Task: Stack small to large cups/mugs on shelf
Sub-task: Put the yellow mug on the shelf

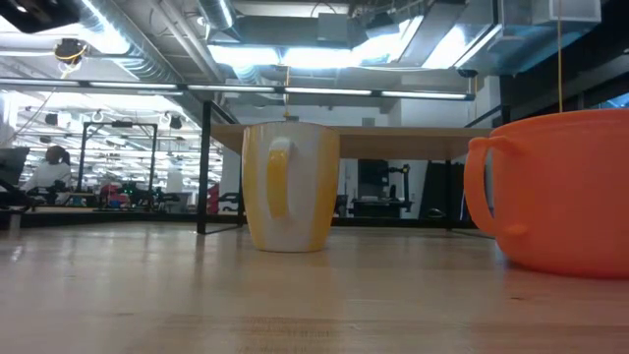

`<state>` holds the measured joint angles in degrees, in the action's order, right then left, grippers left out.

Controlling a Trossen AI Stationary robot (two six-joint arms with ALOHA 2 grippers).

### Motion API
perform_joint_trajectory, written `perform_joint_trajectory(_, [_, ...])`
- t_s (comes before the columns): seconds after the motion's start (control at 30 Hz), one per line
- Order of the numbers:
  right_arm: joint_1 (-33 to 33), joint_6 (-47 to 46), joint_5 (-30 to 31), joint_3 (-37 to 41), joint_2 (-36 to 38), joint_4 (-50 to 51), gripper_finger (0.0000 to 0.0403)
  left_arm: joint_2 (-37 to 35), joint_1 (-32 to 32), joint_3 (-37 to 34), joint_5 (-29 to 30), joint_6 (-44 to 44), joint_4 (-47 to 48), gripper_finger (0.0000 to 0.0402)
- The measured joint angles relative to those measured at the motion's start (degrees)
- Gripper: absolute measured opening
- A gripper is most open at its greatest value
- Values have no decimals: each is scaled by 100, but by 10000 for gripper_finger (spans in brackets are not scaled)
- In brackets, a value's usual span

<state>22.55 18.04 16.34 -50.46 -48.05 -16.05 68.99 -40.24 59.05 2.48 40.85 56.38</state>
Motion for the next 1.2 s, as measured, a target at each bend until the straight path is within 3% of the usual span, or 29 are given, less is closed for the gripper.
perform_joint_trajectory(0.4, [0, 9, 0, 0, 0, 4, 35, 0, 27, 0, -52, 370, 353, 8])
perform_joint_trajectory(0.93, [-2, -42, 0, 0, 0, 73, 35, -4, 322, 0, 23, 348, 338, 115])
perform_joint_trajectory(1.2, [-2, -644, 2, 0, 0, 98, 35, -211, 412, 0, 359, 168, 94, 126])
